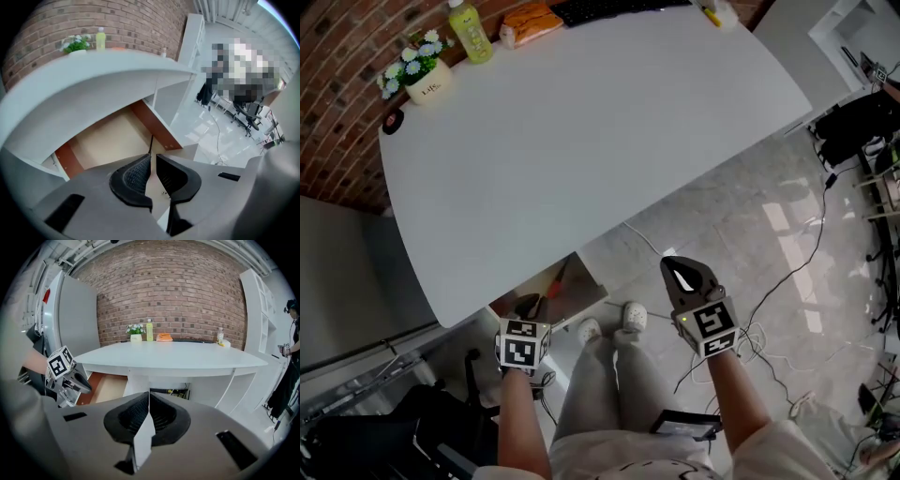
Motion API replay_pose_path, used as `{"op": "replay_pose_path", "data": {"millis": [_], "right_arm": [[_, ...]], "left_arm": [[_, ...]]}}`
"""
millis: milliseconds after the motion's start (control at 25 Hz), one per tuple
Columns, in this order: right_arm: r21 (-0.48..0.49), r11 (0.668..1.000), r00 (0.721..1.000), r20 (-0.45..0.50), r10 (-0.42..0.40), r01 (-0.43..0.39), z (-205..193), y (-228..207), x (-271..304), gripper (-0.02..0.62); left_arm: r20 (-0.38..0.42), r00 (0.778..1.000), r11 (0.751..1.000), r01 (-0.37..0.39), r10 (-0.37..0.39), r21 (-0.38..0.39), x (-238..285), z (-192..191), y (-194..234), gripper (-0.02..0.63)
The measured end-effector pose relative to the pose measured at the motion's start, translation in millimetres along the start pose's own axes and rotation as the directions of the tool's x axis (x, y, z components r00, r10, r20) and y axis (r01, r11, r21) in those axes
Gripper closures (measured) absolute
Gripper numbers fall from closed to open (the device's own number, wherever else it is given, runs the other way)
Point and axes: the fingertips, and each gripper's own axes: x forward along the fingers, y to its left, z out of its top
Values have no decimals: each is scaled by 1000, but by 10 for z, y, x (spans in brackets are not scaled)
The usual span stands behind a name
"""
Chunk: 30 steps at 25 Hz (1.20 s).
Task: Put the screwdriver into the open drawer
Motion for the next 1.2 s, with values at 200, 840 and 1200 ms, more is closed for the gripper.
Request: {"op": "replay_pose_path", "data": {"millis": [200,840,1200], "right_arm": [[-13,1000,1000,18,3,-3,274,16,-250,577],[-122,993,987,160,27,-7,1353,69,-1050,577],[-120,993,964,267,10,23,1811,99,-1349,577]], "left_arm": [[103,994,999,-39,41,-23,-428,200,-65,594],[425,882,977,-214,202,-19,-1863,1232,-174,595],[575,790,973,-229,212,-44,-2418,1658,-351,595]]}}
